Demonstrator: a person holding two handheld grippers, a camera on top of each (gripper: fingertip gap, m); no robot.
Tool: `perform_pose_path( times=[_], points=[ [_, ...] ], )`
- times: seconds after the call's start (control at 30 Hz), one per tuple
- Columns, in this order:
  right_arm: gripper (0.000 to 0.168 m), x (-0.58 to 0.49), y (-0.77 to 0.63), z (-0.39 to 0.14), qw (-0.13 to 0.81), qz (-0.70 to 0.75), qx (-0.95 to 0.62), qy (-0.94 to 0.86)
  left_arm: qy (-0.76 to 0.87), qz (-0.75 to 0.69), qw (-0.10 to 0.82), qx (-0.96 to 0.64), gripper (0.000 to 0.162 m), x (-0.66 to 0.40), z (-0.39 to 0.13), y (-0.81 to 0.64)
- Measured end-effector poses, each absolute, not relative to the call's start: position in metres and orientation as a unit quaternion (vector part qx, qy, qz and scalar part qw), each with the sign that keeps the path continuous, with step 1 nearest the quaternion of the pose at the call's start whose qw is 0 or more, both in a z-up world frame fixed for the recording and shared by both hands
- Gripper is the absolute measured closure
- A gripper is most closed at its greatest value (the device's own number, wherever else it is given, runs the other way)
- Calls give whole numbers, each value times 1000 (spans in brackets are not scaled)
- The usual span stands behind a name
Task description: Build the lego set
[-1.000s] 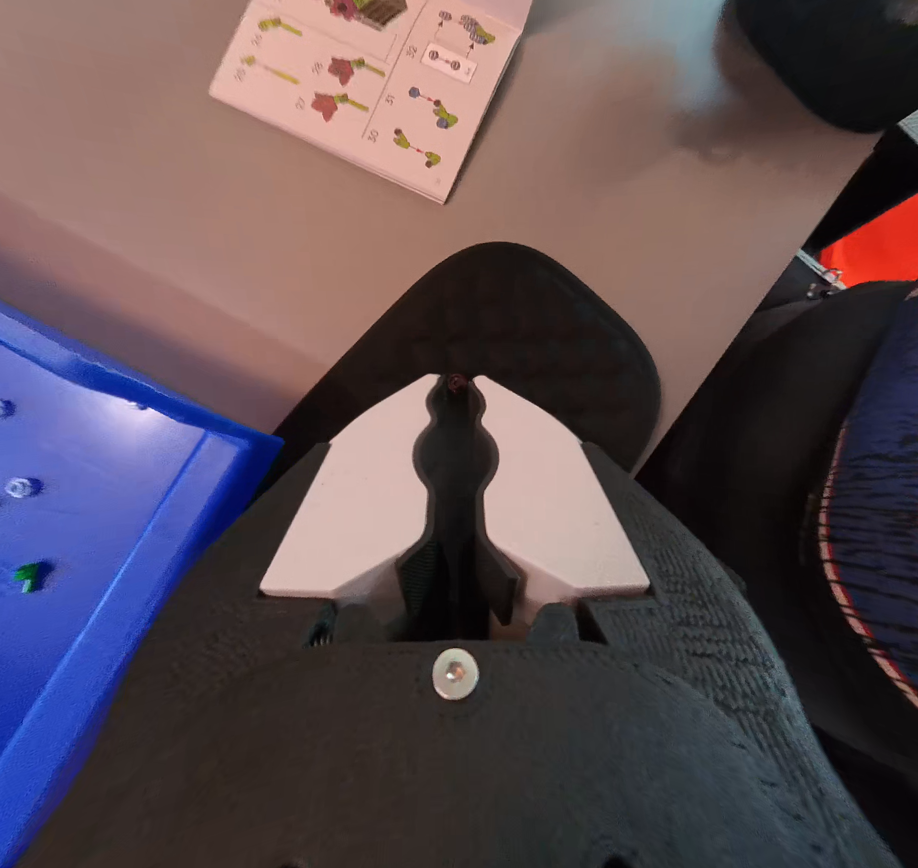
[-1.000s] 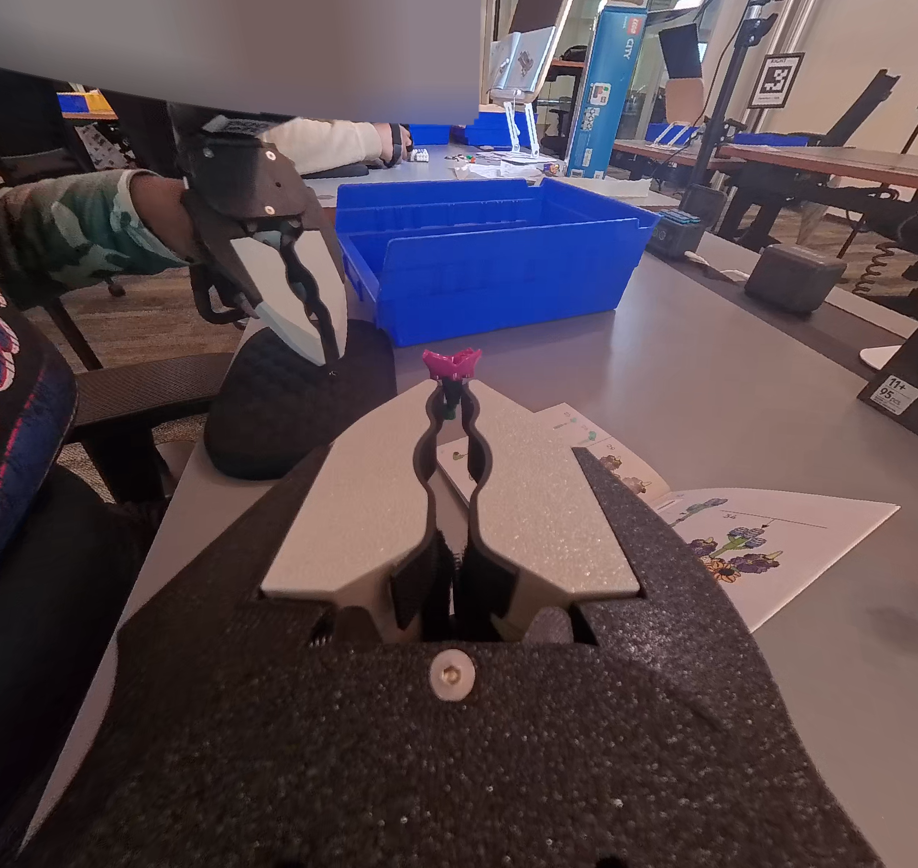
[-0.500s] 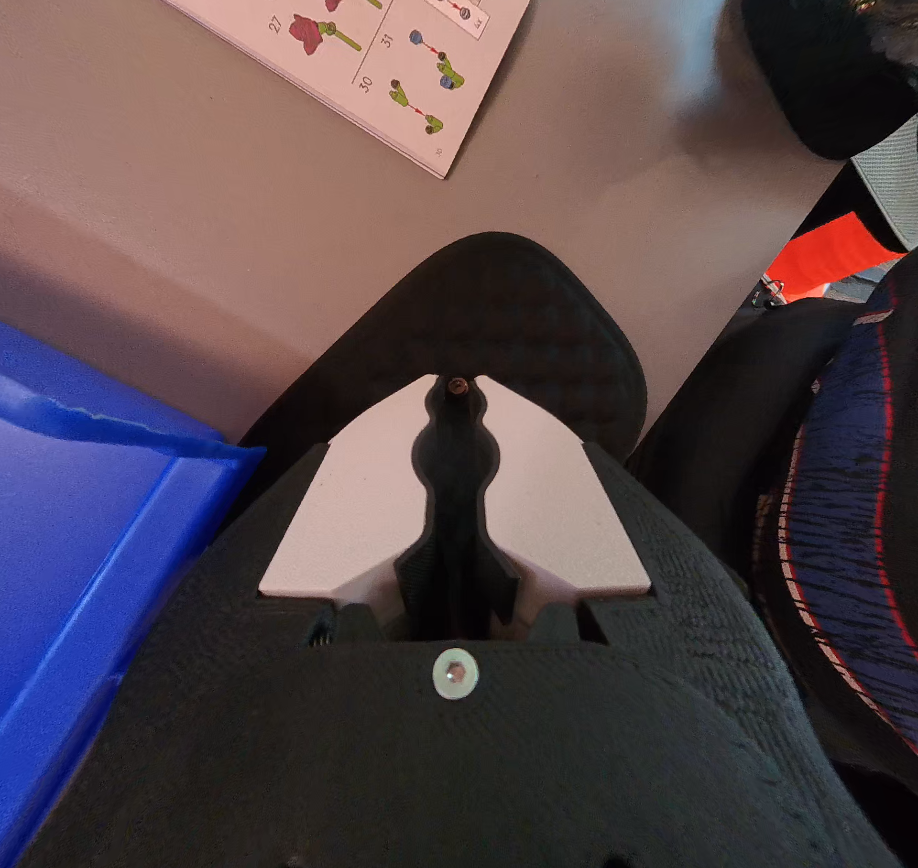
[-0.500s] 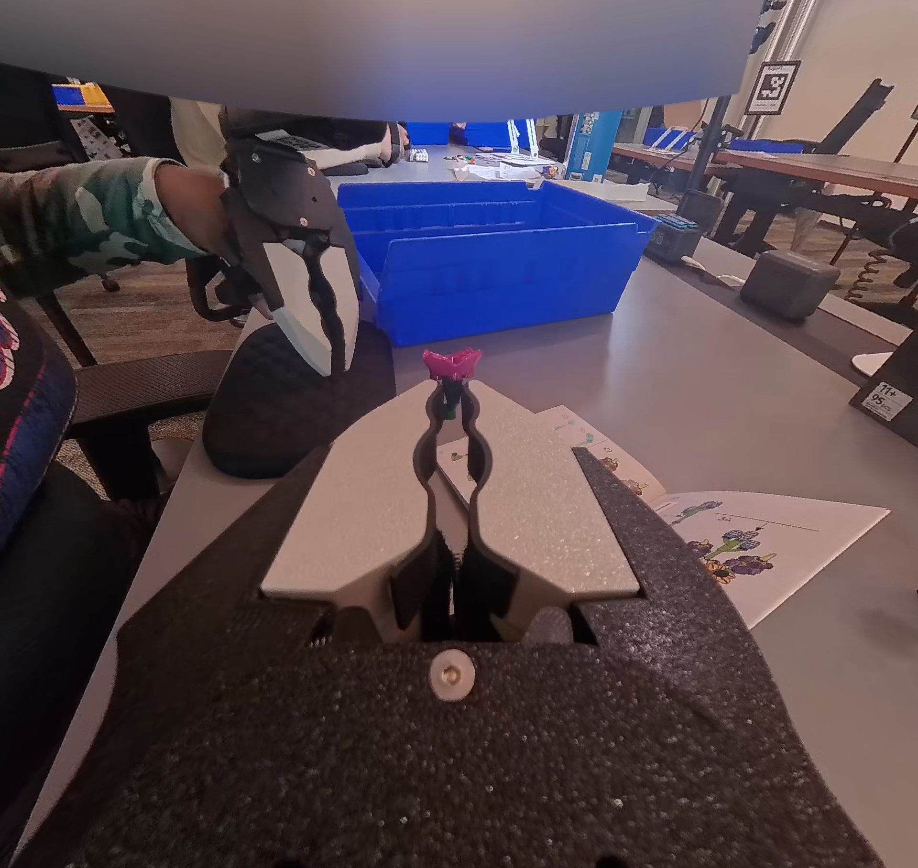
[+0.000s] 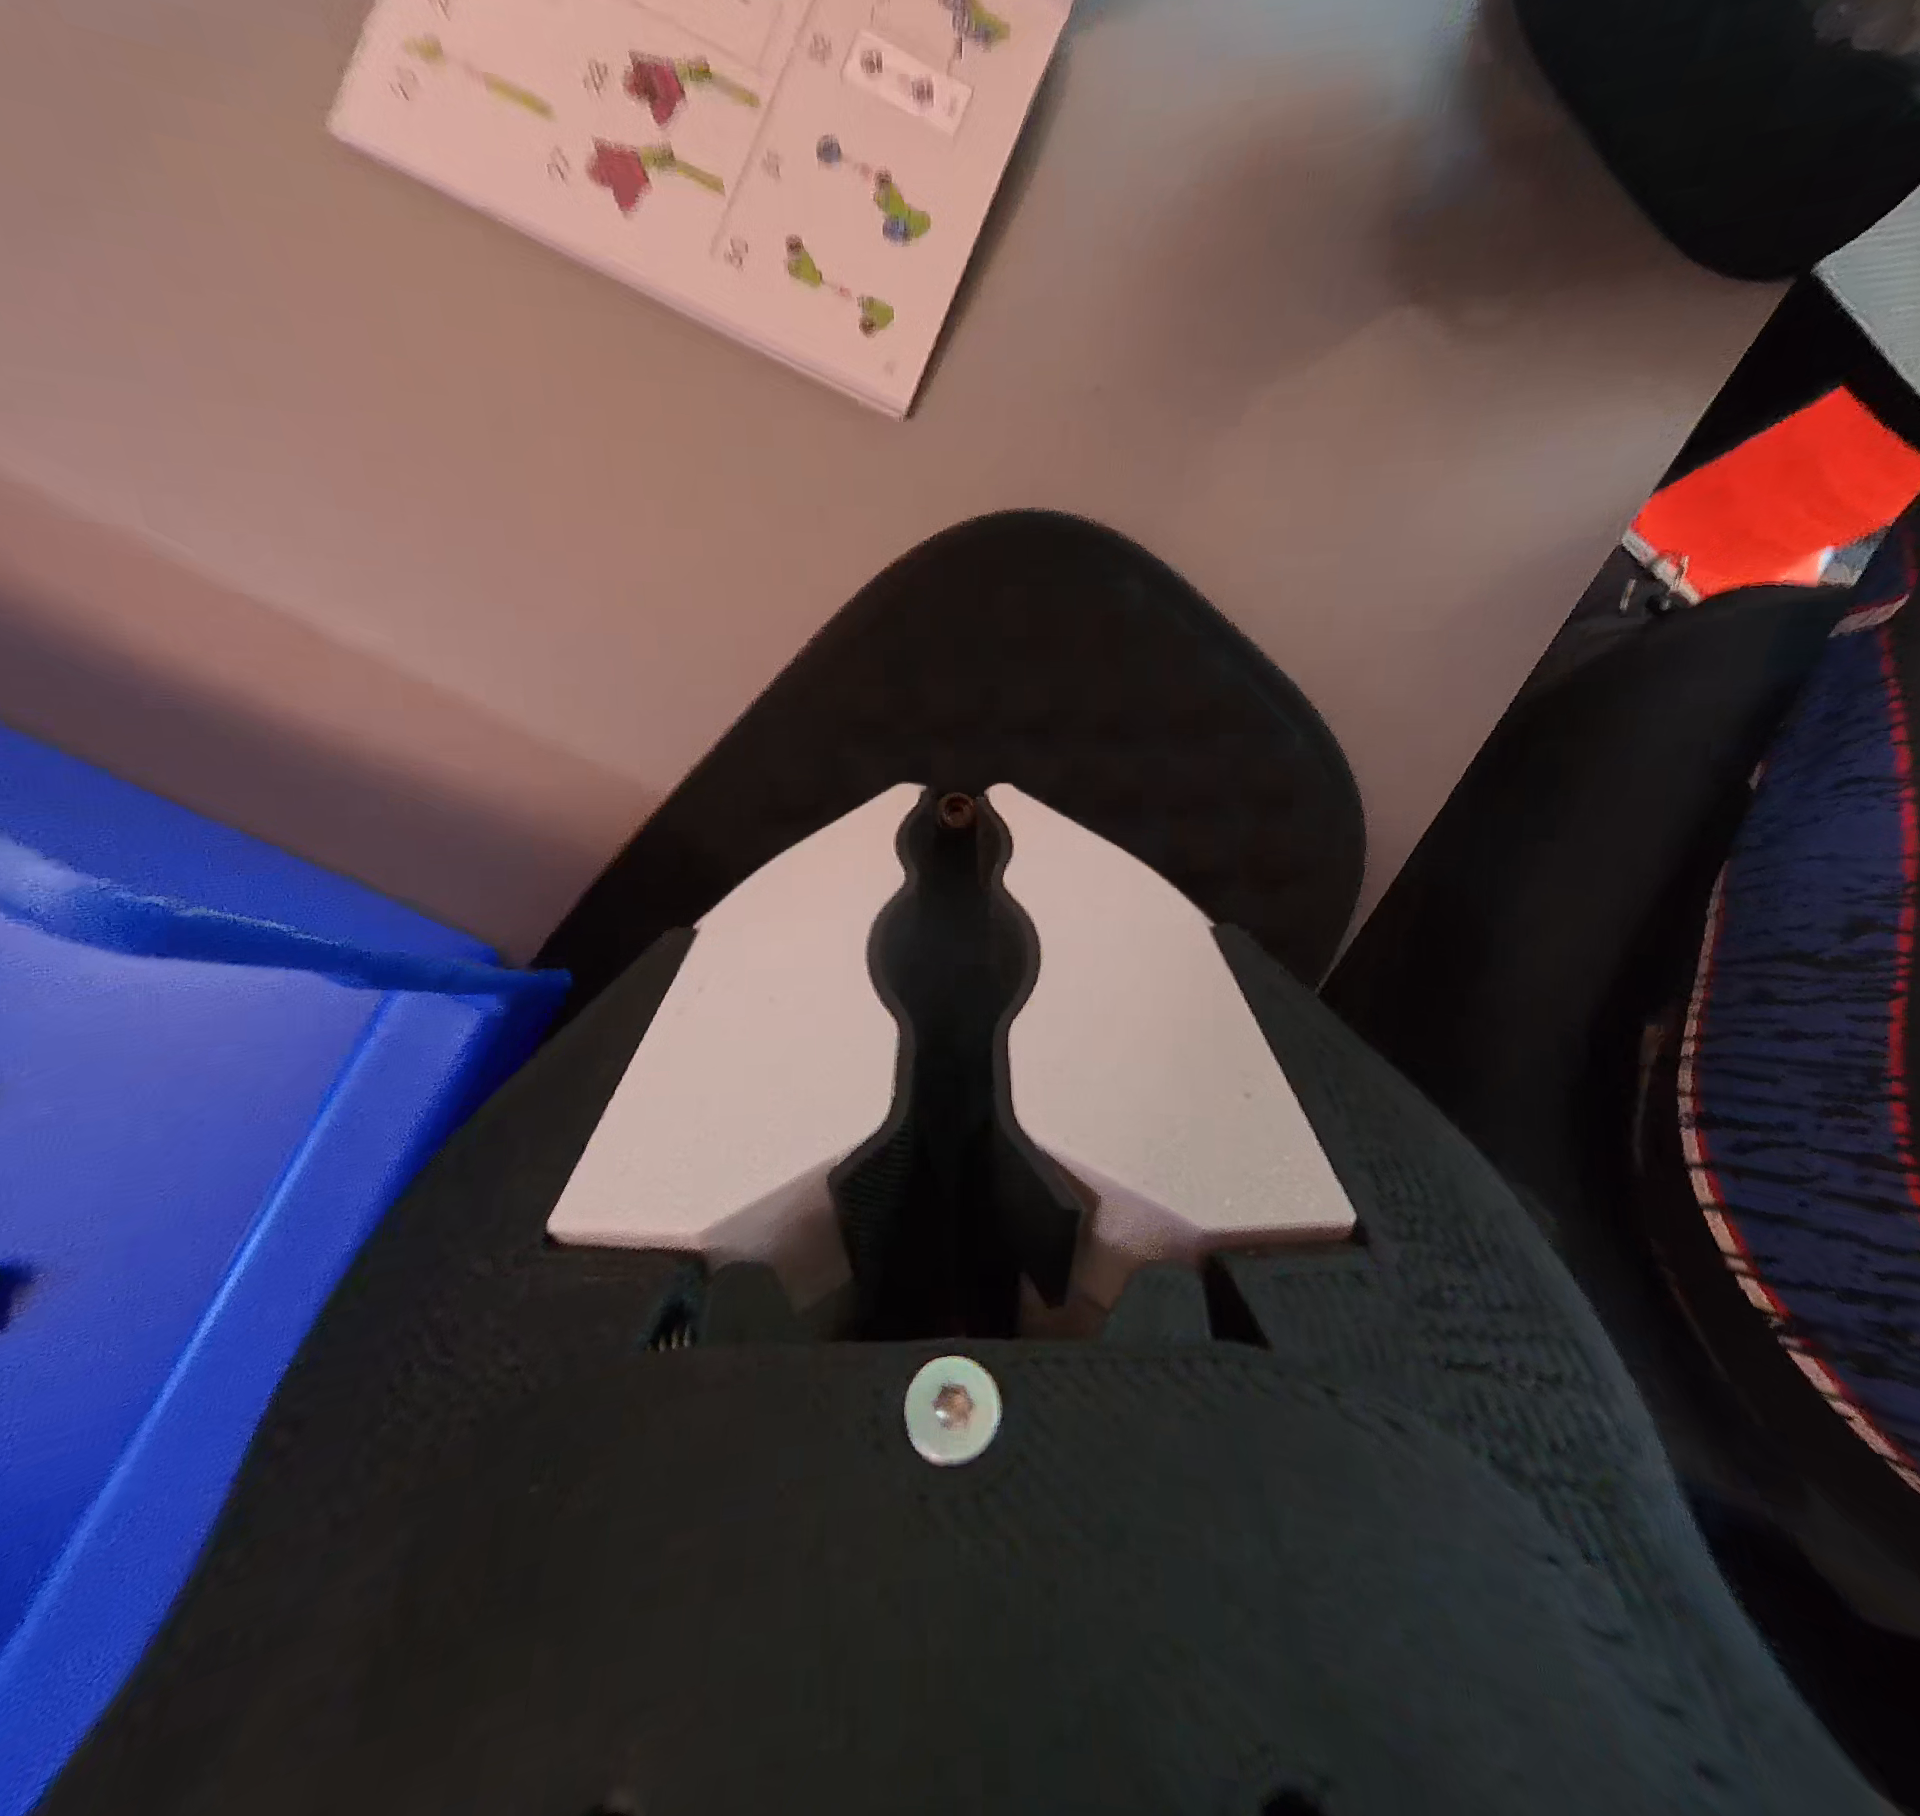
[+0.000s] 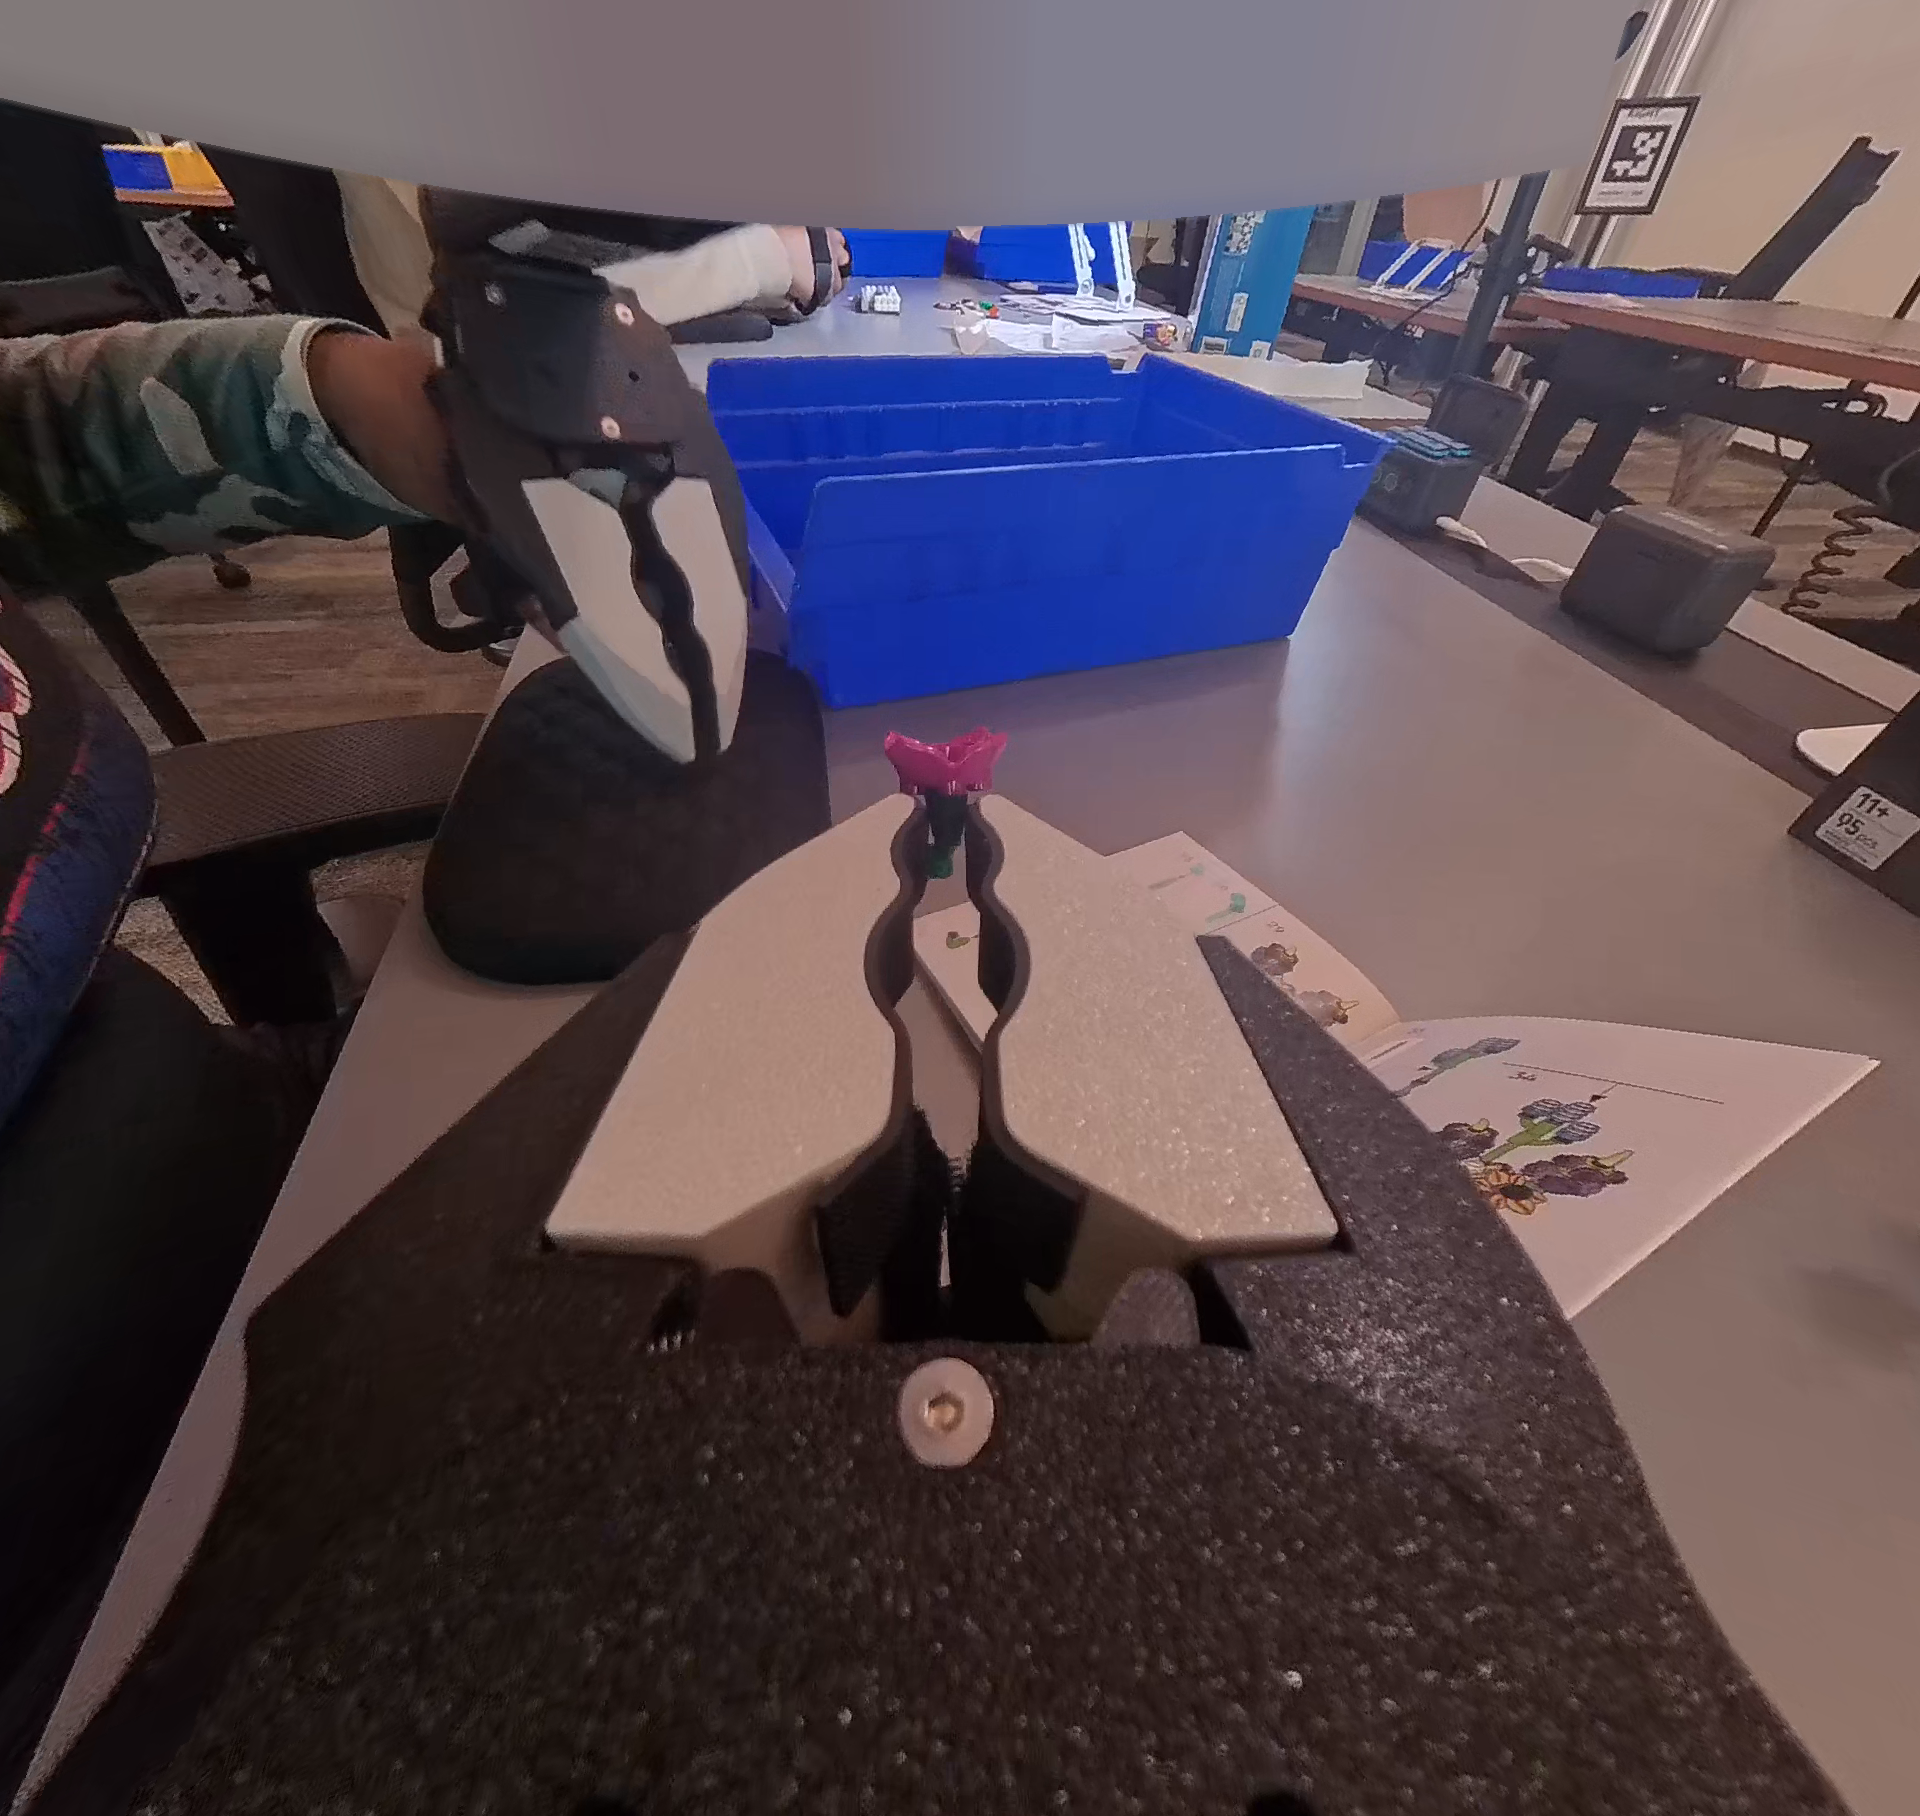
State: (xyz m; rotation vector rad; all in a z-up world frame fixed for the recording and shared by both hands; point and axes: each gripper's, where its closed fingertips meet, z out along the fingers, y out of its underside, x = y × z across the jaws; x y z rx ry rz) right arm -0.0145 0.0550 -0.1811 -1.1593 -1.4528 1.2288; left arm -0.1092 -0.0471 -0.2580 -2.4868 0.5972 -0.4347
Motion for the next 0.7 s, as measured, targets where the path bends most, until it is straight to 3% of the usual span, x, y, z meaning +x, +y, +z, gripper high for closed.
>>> perform_pose_path(
  times=[0.2,0.33,0.7],
  points=[
    [162,-18,51,-189,434,480,-467,-603,223,-194,499,-815,155,-86,-190,-15],
    [162,-19,47,-188,438,478,-459,-608,159,-350,620,-684,155,-47,-140,-3],
    [162,-28,31,-182,543,341,-389,-661,15,-501,625,-598,156,-35,-147,19]
  ],
)
